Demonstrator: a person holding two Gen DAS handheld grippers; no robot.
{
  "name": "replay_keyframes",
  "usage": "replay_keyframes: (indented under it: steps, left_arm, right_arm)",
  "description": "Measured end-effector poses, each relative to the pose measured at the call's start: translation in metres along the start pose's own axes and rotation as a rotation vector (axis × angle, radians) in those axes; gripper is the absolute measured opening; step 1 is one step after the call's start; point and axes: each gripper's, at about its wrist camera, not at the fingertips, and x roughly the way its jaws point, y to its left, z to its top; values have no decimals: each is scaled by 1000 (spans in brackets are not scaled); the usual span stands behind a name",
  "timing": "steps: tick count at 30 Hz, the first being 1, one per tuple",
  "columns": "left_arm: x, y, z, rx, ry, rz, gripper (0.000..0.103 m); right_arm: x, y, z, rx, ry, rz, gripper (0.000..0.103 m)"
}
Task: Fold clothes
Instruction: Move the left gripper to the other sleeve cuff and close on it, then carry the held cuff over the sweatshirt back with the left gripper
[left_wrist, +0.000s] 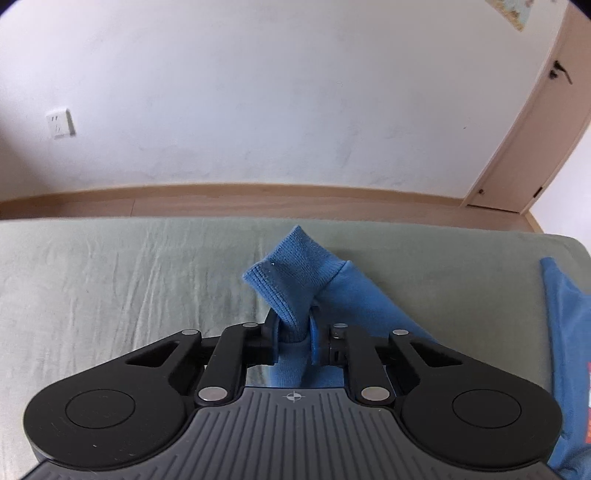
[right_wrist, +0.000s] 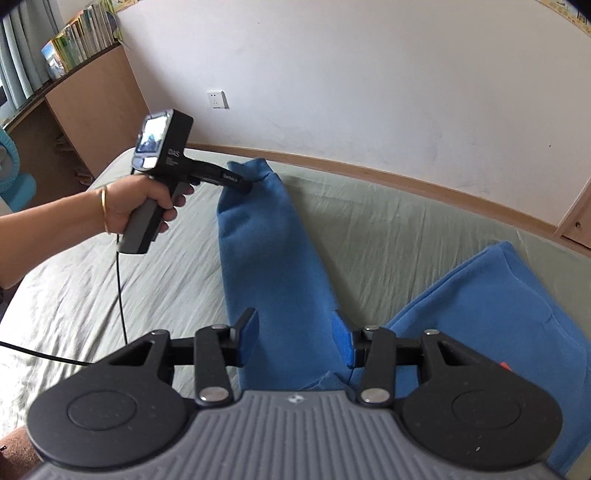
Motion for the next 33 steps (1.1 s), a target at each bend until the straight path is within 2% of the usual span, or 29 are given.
replay_keyframes:
  steps: [8,12,15,23,33]
  left_arm:
    - [-59,-32,-3,99,-45,-7,13]
    - [-92,-63,-6,159,-69,-13,13]
    - [-120,-100,-12,211,-92,-31,13]
    - [-160,-195,-37,313,-124,-90,13]
    - [-179,-285,-75,410,-110,-147,13]
  right_arm:
    - [-20,2,-21,1,-5,-27,47]
    - [-32,-1,-36,8,-9,-39,47]
    - [-44,-5,-51,19,-16,-50,47]
    - [-78,-25,-97,70,-24,-85,47]
    - [-115,-49,-144,120,-45,-120,47]
